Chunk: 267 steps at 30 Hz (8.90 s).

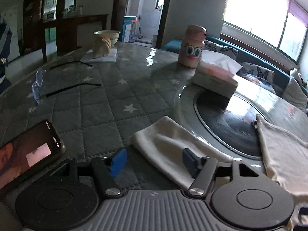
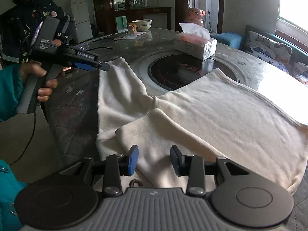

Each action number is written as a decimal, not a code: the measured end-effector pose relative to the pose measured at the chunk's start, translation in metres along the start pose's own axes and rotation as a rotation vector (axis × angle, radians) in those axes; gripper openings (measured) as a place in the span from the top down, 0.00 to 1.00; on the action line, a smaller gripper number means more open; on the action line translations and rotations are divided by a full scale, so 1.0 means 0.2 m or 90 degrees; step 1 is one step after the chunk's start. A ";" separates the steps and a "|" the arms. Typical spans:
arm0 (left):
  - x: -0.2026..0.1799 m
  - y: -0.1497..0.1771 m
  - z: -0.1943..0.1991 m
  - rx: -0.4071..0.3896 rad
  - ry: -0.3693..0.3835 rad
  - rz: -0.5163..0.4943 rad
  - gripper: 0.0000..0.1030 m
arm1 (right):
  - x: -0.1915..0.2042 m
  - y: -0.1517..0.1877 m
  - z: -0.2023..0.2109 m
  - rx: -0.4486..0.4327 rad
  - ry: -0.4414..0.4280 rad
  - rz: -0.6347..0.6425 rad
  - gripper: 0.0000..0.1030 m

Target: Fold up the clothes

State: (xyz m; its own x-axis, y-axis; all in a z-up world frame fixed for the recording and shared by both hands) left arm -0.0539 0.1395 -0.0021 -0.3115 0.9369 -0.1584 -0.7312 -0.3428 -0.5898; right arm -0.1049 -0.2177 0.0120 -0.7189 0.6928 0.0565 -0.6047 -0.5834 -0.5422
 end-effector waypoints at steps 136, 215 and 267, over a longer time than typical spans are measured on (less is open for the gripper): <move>-0.44 0.43 0.19 0.000 0.209 -0.342 0.46 | -0.27 0.05 0.15 -0.014 0.008 -0.214 0.79; -0.32 0.48 0.26 0.023 0.156 -0.357 0.74 | -0.28 0.15 0.22 -0.021 0.089 -0.158 0.69; -0.85 0.28 0.14 0.055 0.333 -0.356 0.44 | -0.27 0.19 0.19 -0.044 0.086 -0.157 0.58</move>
State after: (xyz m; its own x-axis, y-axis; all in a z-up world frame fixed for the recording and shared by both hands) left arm -0.0597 -0.0412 0.0141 0.4304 0.8751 -0.2215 -0.7467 0.2073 -0.6320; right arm -0.1026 -0.2942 0.0198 -0.4976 0.8634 0.0836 -0.7273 -0.3628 -0.5826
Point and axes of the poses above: each gripper's, at about its wrist camera, not at the fingertips, and z roughly against the way its jaws point, x to its left, y to its underside, the point moved 2 cm from there along -z, roughly the way its jaws point, and after that the axes turned 11 degrees about x, right-handed, at the moved point
